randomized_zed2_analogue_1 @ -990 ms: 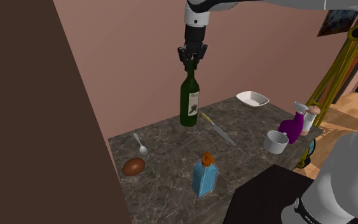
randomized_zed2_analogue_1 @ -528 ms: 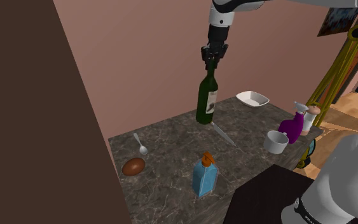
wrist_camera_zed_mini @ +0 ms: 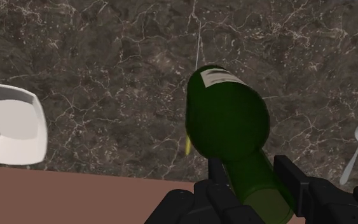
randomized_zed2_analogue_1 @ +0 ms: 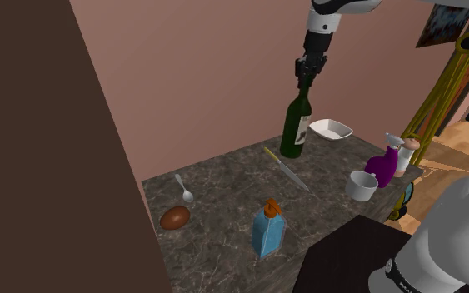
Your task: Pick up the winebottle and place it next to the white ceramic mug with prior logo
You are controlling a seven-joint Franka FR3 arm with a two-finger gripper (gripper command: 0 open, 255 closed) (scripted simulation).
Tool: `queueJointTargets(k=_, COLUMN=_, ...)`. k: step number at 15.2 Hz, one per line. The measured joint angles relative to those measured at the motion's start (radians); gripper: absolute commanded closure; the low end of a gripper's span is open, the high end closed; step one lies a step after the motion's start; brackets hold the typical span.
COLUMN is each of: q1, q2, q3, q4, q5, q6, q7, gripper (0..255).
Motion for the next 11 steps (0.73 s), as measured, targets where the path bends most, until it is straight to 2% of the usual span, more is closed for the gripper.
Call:
queueJointTargets(k=2, q1=-0.019, q2=-0.033, q3=-0.024, q4=-0.025, q5=-0.011, q6=-0.006, q7=-0.039, gripper=255)
queueJointTargets(k=11, q1=-0.099, q2=-0.034, q3=-0.166, q4=-0.015, q5=-0.023, q6=-0.013, q7=-0.258, gripper=255)
